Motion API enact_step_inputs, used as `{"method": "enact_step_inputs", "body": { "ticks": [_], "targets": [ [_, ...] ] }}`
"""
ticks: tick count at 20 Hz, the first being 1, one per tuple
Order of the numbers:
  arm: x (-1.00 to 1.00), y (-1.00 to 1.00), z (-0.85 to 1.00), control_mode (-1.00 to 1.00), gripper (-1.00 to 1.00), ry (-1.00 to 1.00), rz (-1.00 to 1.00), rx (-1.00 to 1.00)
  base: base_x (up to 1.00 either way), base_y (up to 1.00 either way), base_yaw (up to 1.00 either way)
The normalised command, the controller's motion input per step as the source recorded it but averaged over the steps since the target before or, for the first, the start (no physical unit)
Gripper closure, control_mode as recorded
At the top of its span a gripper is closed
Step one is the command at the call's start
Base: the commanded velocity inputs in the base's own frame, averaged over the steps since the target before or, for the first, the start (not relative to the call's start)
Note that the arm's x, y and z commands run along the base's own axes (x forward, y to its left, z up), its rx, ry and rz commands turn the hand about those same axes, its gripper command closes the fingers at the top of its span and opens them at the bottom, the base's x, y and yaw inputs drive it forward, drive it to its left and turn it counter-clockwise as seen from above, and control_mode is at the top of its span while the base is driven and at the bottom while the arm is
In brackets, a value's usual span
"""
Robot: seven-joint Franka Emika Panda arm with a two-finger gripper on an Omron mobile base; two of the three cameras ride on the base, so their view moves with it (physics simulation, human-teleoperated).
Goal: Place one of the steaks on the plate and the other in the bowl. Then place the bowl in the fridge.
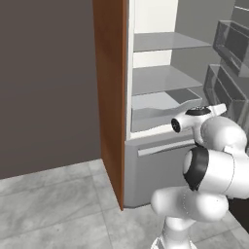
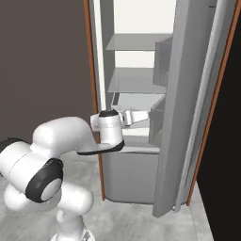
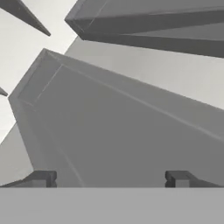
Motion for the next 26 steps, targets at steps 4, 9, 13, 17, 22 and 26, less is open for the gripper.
{"method": "enact_step_inputs", "body": {
  "ticks": [4,9,13,17,22,26],
  "targets": [
    [-0.24,-1.00,-0.04,-1.00,-1.00,-0.07,-0.23,0.01,0.00,0.00,0.00],
    [-0.20,-1.00,0.00,-1.00,-1.00,-0.09,-0.23,0.06,0.00,0.00,0.00],
    [-0.71,-0.87,0.28,-1.00,-1.00,-0.29,-0.07,0.16,0.00,0.00,0.00],
    [-0.95,-0.51,0.56,-1.00,-1.00,-0.42,0.00,0.14,0.00,0.00,0.00],
    [-0.95,-0.13,0.59,-1.00,-1.00,-0.37,0.10,0.10,0.00,0.00,0.00],
    [-0.97,0.34,0.52,-1.00,-1.00,-0.23,0.18,0.01,0.00,0.00,0.00]
  ]
}}
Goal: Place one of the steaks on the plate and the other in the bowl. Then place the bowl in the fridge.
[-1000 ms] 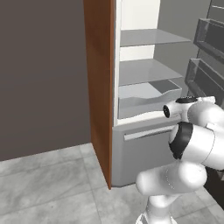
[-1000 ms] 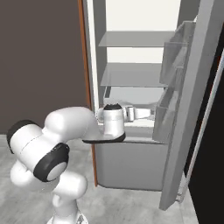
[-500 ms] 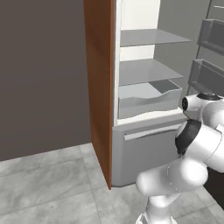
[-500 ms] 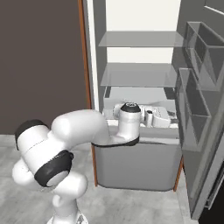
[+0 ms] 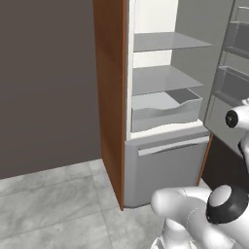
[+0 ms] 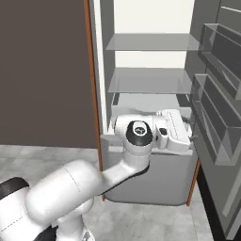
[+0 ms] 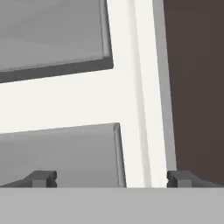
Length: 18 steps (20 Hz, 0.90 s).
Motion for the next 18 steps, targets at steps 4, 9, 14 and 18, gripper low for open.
{"method": "enact_step_inputs", "body": {
  "ticks": [4,9,14,18],
  "targets": [
    [-0.77,0.86,0.50,-1.00,-1.00,-0.02,0.29,0.00,0.00,0.00,0.00],
    [-0.66,1.00,0.44,-1.00,-1.00,0.04,0.37,0.00,0.00,0.00,0.00],
    [-0.49,1.00,0.59,-1.00,-1.00,0.13,0.43,0.02,0.00,0.00,0.00],
    [-0.39,1.00,0.62,-1.00,-1.00,0.21,0.44,0.04,0.00,0.00,0.00]
  ]
}}
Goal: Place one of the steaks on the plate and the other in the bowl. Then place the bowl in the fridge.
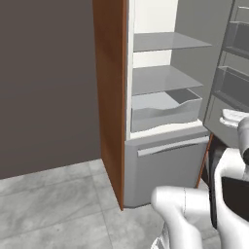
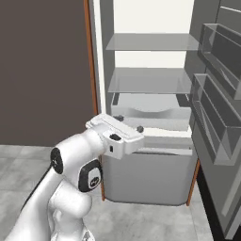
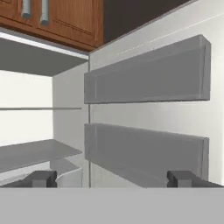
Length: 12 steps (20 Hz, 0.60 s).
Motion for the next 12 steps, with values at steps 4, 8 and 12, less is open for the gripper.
{"method": "enact_step_inputs", "body": {
  "ticks": [4,8,12],
  "targets": [
    [-0.30,1.00,0.59,-1.00,-1.00,0.30,0.42,0.07,0.00,0.00,0.00],
    [-0.39,1.00,0.36,-1.00,-1.00,0.36,0.38,0.08,0.00,0.00,0.00],
    [-0.56,0.94,0.03,-1.00,-1.00,0.23,0.37,0.10,0.00,0.00,0.00]
  ]
}}
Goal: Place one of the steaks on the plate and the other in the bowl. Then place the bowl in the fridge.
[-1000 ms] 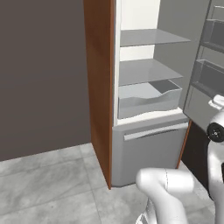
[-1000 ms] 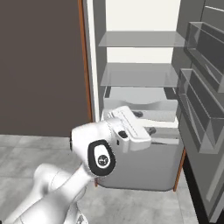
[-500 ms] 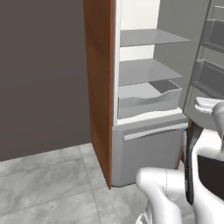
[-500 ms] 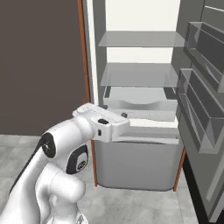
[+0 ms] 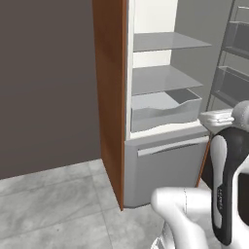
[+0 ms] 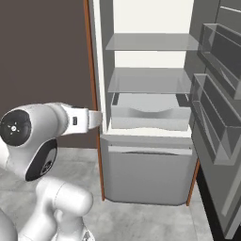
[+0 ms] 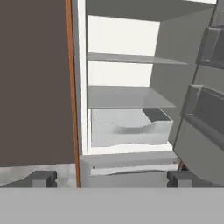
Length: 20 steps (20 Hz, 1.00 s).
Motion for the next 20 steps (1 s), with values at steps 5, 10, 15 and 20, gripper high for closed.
{"method": "enact_step_inputs", "body": {
  "ticks": [5,10,15,20],
  "targets": [
    [-0.43,0.66,0.00,-1.00,-1.00,0.11,0.32,0.14,0.00,0.00,0.00],
    [-0.17,0.09,-0.12,-1.00,-1.00,-0.13,0.03,0.14,0.00,0.00,0.00],
    [0.06,0.00,-0.12,-1.00,-1.00,-0.03,-0.01,0.00,0.00,0.00,0.00],
    [0.02,0.00,0.00,-1.00,-1.00,0.00,0.00,0.00,0.00,0.00,0.00]
  ]
}}
